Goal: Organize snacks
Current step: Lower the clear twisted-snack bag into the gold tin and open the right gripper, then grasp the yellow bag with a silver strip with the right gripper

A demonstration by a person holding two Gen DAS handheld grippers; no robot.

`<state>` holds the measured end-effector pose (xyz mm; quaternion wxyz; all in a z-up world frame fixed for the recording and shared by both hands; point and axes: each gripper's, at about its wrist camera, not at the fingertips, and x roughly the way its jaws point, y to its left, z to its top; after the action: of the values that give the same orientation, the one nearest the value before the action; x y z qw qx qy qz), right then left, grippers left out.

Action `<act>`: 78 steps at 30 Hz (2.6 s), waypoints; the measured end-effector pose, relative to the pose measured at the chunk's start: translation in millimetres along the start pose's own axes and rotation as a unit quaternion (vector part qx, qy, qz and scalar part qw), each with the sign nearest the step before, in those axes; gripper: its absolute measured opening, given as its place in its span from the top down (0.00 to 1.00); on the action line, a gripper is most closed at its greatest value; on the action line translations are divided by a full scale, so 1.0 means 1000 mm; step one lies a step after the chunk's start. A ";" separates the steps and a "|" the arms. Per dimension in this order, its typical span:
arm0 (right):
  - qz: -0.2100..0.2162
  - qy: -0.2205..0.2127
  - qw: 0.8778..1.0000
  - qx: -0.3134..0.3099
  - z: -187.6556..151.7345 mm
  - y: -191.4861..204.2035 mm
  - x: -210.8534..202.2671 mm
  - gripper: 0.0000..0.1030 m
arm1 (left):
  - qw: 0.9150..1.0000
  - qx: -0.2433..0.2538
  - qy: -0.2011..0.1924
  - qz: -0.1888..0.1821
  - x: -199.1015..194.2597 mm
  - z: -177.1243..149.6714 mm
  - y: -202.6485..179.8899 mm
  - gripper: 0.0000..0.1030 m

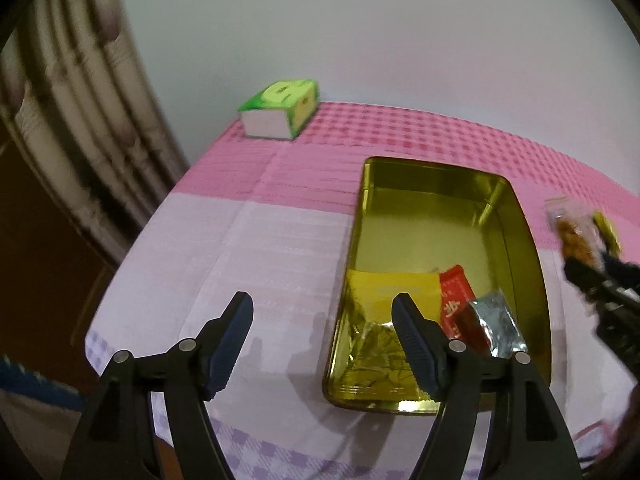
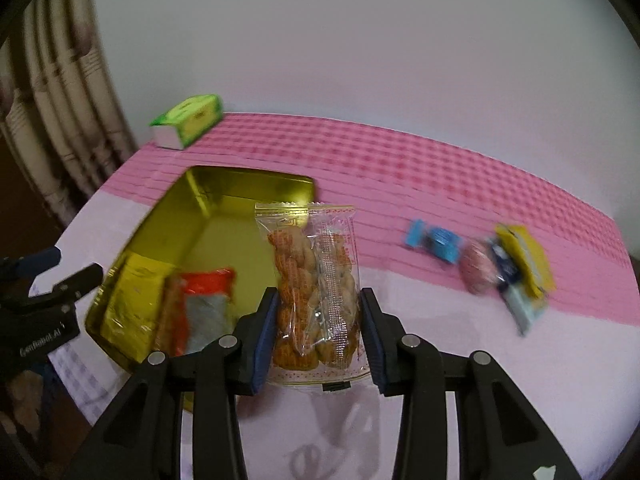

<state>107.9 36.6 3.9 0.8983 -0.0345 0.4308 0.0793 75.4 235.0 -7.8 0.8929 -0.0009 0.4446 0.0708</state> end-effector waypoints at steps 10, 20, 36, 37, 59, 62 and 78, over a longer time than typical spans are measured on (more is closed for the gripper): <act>0.014 0.012 1.000 -0.008 0.025 0.036 0.044 0.65 | 0.998 -0.055 0.024 -0.011 0.008 0.000 0.018 0.29; 0.010 0.042 0.999 -0.014 0.016 0.052 0.066 0.65 | 0.996 -0.079 0.039 -0.006 0.015 0.001 0.027 0.29; 0.014 0.054 0.998 -0.017 0.008 0.060 0.064 0.65 | 0.992 -0.114 0.060 0.018 0.026 -0.002 0.043 0.29; 0.012 0.053 0.998 -0.016 0.009 0.060 0.066 0.65 | 0.991 -0.114 0.061 0.019 0.026 -0.002 0.042 0.29; -0.041 0.080 0.996 0.014 0.007 0.056 0.087 0.65 | 0.991 -0.115 0.066 0.023 0.030 0.000 0.044 0.29; -0.047 0.083 0.995 0.014 0.005 0.058 0.085 0.65 | 0.991 -0.112 0.067 0.023 0.030 0.000 0.043 0.29; -0.029 0.072 0.997 0.014 0.004 0.058 0.073 0.52 | 0.991 -0.109 0.067 0.027 0.032 -0.001 0.042 0.29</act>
<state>145.9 102.1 -50.8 0.8671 -0.0397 0.4946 0.0448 88.8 280.8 -31.3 0.8535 -0.0910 0.4930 0.1424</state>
